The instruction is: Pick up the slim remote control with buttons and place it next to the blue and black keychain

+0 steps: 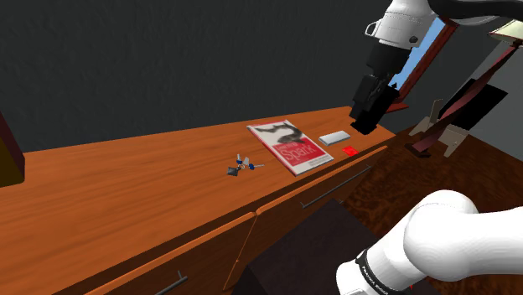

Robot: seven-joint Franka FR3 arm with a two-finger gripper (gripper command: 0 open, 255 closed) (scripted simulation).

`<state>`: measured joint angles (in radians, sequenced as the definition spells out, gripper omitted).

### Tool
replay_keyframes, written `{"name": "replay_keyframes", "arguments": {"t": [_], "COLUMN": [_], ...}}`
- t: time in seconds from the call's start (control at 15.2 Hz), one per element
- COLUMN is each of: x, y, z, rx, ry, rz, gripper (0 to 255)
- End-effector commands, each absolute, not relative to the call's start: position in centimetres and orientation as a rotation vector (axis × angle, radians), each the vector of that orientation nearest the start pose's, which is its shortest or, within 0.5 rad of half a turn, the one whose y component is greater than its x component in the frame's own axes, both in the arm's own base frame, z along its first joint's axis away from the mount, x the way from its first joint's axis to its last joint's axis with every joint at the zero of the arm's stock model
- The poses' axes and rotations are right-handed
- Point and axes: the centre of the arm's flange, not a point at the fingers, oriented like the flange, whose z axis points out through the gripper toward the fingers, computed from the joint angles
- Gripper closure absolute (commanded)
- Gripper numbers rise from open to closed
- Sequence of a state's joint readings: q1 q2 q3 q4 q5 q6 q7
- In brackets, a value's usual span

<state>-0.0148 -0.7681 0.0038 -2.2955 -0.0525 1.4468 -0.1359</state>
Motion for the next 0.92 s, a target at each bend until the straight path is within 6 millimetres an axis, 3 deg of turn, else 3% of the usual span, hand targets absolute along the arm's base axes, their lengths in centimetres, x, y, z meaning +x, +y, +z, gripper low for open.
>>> {"name": "replay_keyframes", "arguments": {"t": [0.0, 0.46, 0.86], "x": [29.9, 28.2, 28.3], "y": [-0.9, -9.0, -16.1], "z": [60.3, 56.2, 52.5], "rx": [-3.182, -3.136, -3.065], "ry": [-0.19, -0.546, -0.845], "rz": [0.135, 0.108, 0.084], "gripper": [0, 0, 0]}}
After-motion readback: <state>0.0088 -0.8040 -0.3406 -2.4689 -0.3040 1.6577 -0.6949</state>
